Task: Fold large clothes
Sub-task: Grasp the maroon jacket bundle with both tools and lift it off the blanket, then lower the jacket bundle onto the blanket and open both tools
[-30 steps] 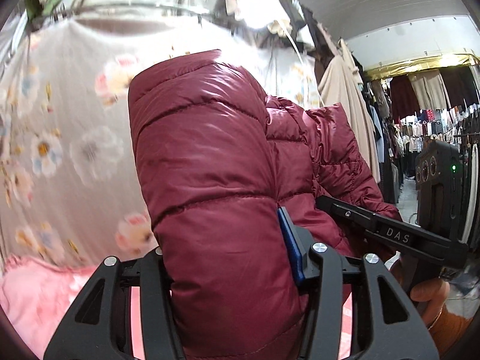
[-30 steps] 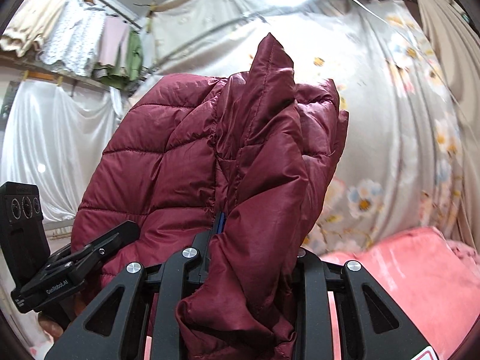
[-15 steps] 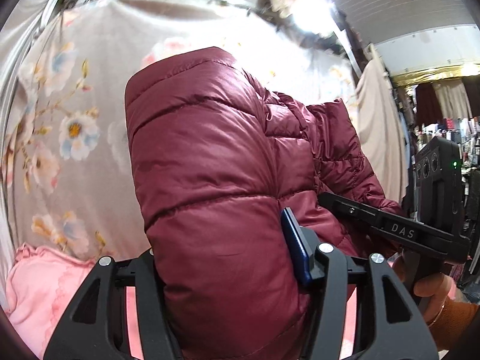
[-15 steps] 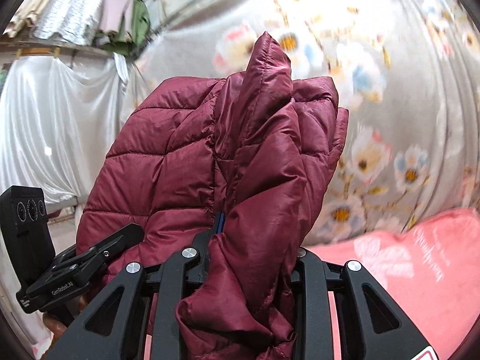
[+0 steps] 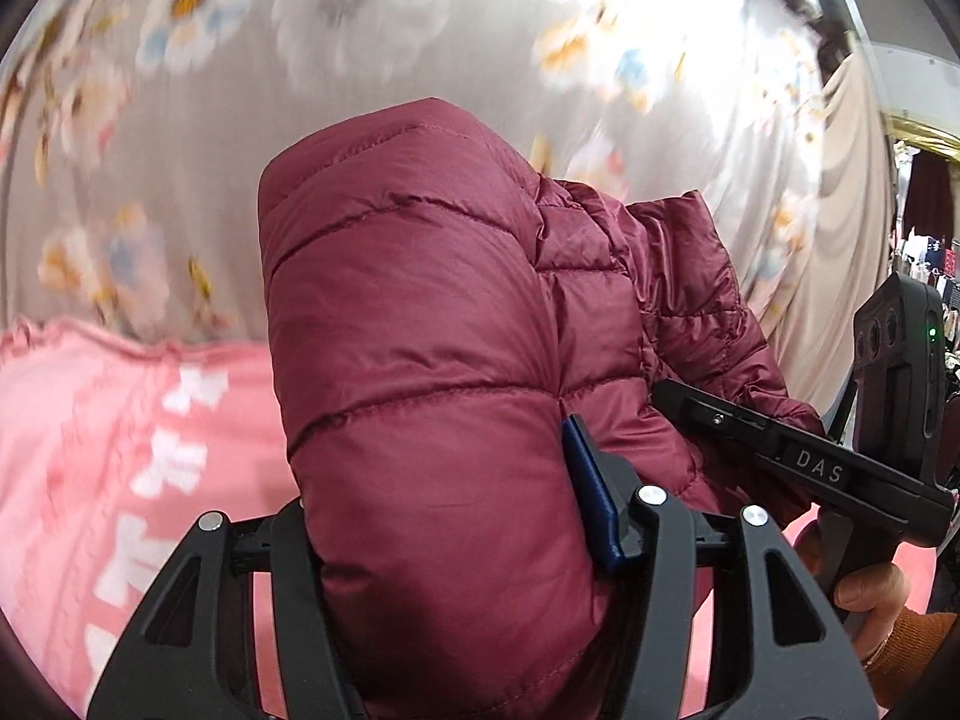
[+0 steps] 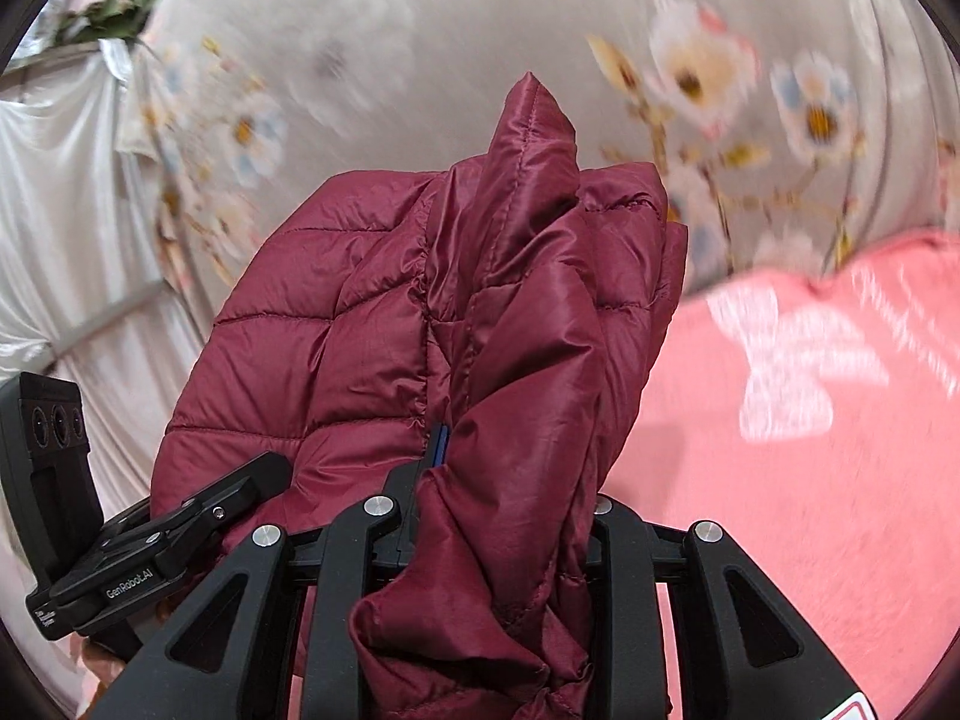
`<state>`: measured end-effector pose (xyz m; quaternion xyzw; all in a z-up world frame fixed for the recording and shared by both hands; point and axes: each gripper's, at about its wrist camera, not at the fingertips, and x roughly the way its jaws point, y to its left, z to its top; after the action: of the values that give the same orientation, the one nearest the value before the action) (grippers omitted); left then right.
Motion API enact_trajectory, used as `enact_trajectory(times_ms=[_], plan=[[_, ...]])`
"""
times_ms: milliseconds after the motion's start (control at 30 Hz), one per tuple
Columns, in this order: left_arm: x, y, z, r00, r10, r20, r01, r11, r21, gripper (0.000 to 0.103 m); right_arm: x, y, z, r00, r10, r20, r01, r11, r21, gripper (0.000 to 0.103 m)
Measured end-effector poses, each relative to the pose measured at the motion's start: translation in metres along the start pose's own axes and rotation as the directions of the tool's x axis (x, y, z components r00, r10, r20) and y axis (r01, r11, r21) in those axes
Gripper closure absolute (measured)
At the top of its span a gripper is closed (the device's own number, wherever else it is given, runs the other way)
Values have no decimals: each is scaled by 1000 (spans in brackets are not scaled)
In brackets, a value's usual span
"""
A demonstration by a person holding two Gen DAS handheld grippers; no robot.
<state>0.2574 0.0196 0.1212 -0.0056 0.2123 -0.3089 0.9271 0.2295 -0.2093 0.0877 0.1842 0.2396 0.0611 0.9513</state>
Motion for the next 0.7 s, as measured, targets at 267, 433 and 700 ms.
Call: enact_trajectory(times_ms=[267, 433, 700], plan=[[67, 28, -59, 986, 0, -164, -8, 999, -47, 50, 63, -36, -50, 986, -56, -154, 64, 997, 43, 77], [91, 39, -90, 970, 11, -241, -28, 997, -66, 50, 88, -58, -75, 976, -40, -216, 61, 994, 88, 74], [98, 50, -112, 967, 38, -250, -64, 993, -95, 43, 94, -64, -84, 970, -50, -236, 72, 994, 86, 66]])
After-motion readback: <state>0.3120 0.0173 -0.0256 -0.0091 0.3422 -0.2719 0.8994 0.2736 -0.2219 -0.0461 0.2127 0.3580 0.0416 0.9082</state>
